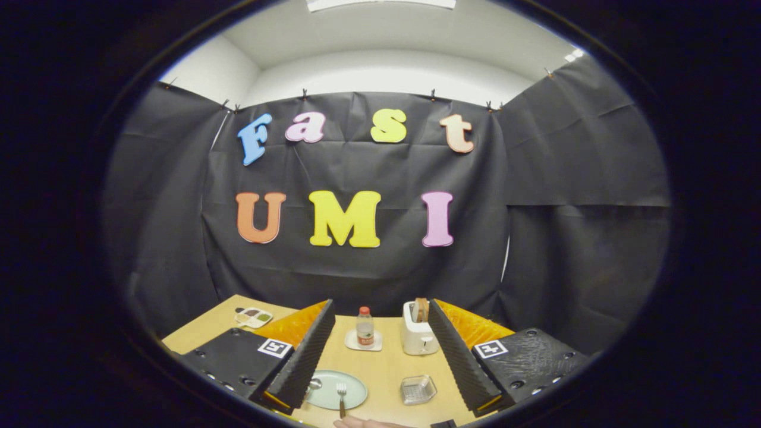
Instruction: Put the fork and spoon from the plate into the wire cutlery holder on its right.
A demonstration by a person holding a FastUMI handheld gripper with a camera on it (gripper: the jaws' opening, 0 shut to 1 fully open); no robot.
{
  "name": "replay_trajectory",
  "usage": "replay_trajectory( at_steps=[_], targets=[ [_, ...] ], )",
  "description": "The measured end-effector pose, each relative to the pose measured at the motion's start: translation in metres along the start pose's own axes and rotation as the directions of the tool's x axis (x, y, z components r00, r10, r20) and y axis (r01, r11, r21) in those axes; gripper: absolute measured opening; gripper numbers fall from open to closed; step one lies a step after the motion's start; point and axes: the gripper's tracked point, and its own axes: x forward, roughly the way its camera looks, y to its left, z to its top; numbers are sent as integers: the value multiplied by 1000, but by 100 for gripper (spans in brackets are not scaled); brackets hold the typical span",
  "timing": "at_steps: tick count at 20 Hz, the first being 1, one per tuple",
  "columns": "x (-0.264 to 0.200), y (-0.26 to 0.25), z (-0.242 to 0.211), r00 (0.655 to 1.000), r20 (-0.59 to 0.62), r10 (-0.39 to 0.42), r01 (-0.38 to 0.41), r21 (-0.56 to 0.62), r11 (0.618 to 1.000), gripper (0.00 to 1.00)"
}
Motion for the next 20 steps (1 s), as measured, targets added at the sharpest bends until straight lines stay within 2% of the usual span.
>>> replay_trajectory(
  at_steps=[11,15,17,20],
  targets=[
    [30,7,-46,994,-97,50,-54,-40,998,95],
    [46,33,-115,974,-212,84,-94,-35,995,95],
    [53,53,-160,947,-298,121,-138,-35,990,95],
    [61,74,-223,902,-412,132,-166,-49,985,95]
  ],
)
